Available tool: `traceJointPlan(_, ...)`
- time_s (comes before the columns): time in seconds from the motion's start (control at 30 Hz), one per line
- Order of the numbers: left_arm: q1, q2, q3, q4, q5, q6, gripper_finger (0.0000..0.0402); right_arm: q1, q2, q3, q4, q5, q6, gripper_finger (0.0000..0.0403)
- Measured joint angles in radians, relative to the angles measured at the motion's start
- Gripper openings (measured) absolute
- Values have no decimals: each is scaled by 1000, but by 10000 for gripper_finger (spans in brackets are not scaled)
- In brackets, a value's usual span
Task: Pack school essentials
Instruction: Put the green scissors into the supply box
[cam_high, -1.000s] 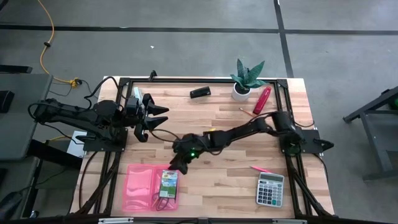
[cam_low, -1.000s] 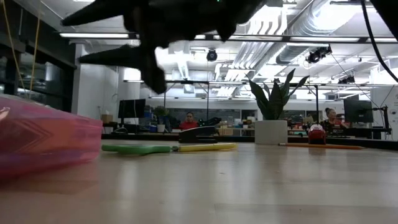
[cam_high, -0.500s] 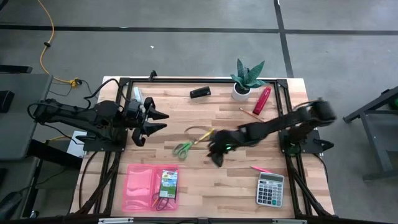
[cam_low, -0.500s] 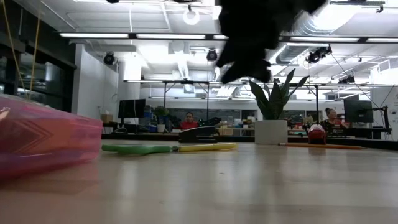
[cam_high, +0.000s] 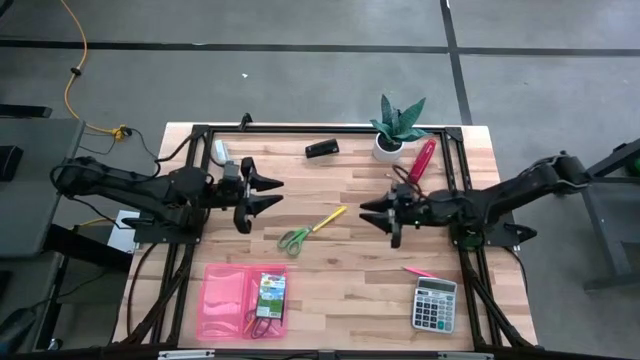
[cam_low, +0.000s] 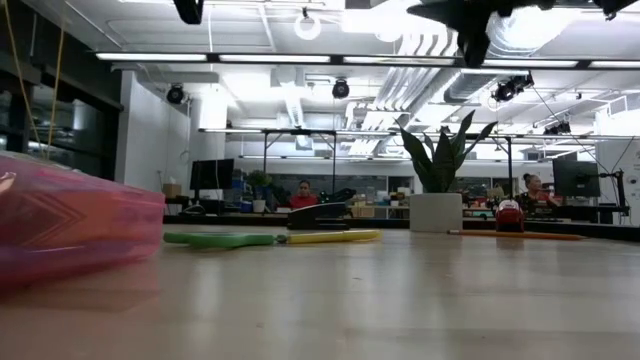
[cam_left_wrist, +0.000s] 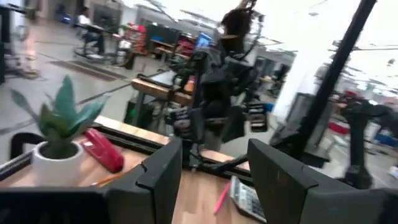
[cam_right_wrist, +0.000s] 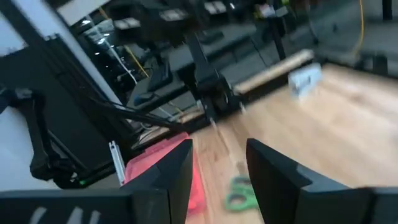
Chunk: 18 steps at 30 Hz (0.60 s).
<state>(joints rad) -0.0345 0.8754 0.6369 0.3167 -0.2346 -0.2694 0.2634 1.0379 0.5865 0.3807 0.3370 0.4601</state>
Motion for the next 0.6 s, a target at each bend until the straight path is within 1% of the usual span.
traceJointPlan(0.13,0,23,0,1,-15,2,172,-2,-41,7,1,0,-143,142)
traceJointPlan(0.23,0,43,0,1,-15,9,172,-2,-53,8,-1,0,-205,142)
traceJointPlan(0.37,1,68,0,-16,-15,10,172,-2,-50,8,-2,4,-215,142)
traceJointPlan(0.47,1,98,0,-51,-17,-5,172,-2,-44,8,-4,38,-178,142)
traceJointPlan(0.53,1,129,20,-129,-40,-15,172,-2,-45,8,-2,49,-159,142)
traceJointPlan(0.6,8,167,56,-256,-45,-20,172,-2,-45,8,-3,59,-154,142)
